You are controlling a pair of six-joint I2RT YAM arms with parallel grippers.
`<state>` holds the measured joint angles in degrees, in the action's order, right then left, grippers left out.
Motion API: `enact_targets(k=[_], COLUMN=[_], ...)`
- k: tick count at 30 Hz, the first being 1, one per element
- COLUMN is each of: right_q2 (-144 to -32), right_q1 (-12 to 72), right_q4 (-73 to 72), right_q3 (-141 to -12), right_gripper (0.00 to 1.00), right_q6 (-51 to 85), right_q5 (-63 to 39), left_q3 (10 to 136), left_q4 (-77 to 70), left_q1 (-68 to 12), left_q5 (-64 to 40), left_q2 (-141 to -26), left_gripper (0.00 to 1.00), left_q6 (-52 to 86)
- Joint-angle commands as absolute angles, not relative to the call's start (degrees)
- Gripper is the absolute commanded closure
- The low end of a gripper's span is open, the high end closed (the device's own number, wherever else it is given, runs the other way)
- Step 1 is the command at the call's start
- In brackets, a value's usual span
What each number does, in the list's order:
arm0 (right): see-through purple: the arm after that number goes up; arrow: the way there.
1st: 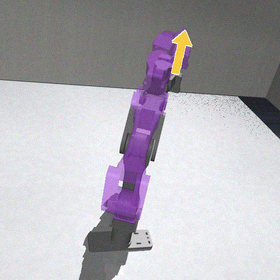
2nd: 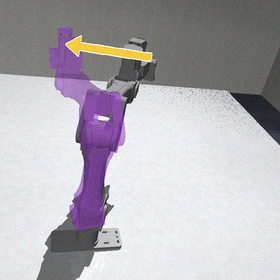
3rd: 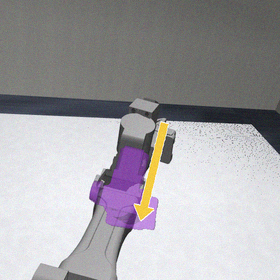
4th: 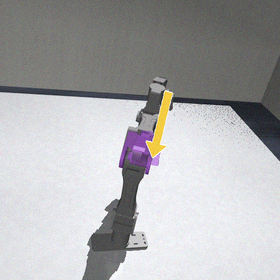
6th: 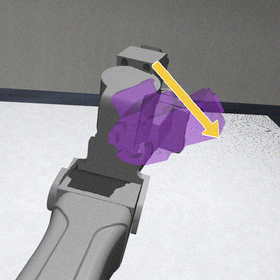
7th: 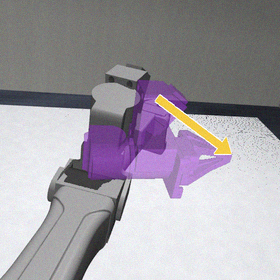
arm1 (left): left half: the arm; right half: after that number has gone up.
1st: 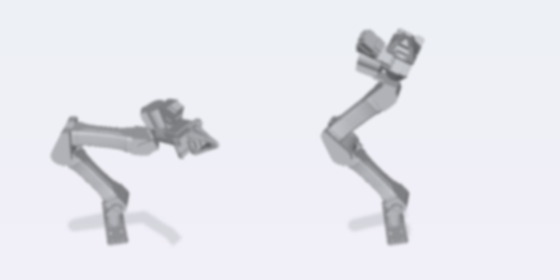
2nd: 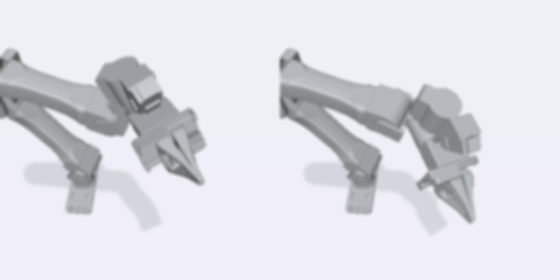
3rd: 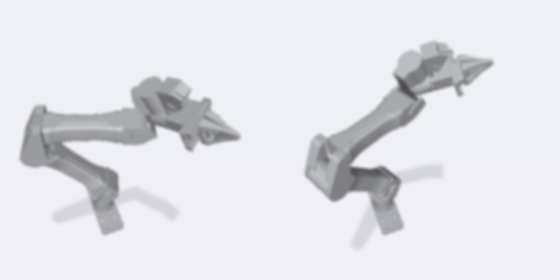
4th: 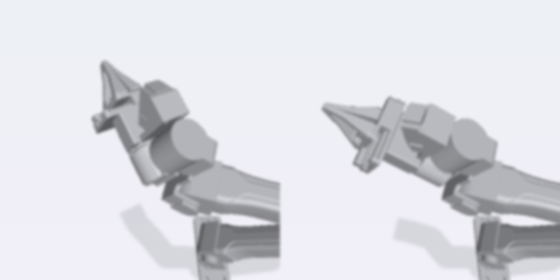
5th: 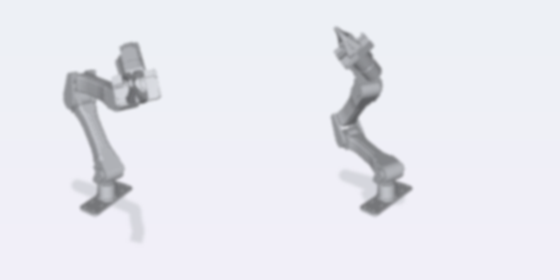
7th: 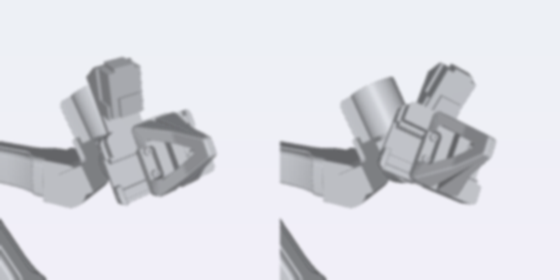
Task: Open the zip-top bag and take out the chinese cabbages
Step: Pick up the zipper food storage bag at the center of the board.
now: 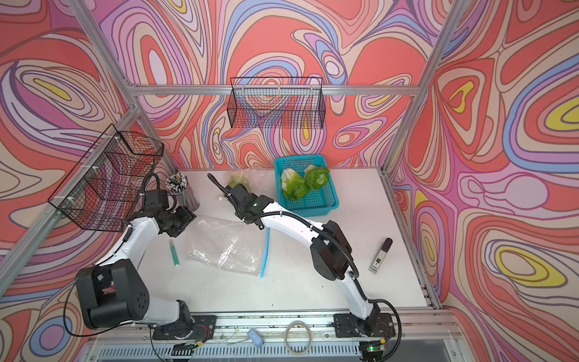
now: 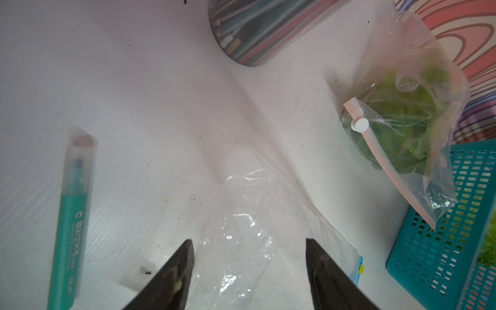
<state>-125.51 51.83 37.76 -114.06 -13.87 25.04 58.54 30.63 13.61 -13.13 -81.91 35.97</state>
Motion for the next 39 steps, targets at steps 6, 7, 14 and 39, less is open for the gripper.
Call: enact_targets(k=[6, 7, 14, 39], right_q2=[-129.9, -130.4, -134.6, -144.7], right_q1=[51.9, 51.8, 51.3, 45.3], right_q4=[26.9, 25.9, 21.1, 17.0], right_q3=[-111.5, -111.2, -111.9, -122.0], right_gripper=[0.22, 0.2, 0.14, 0.25], right_q6=[-30.1, -31.2, -38.4, -43.7], right_q5=[31.7, 32.1, 32.8, 24.2], left_q3=[60.6, 60.6, 60.6, 60.4], left_q4=[30.6, 30.6, 30.6, 30.3], left_q1=[14.0, 13.9, 13.9, 13.9], left_q5=[-13.6, -13.6, -13.7, -14.2], left_q2=[-80.5, -80.5, -80.3, -80.6], left_gripper=[0.32, 0.32, 0.32, 0.32], left_q6=[35.2, 35.2, 35.1, 35.2])
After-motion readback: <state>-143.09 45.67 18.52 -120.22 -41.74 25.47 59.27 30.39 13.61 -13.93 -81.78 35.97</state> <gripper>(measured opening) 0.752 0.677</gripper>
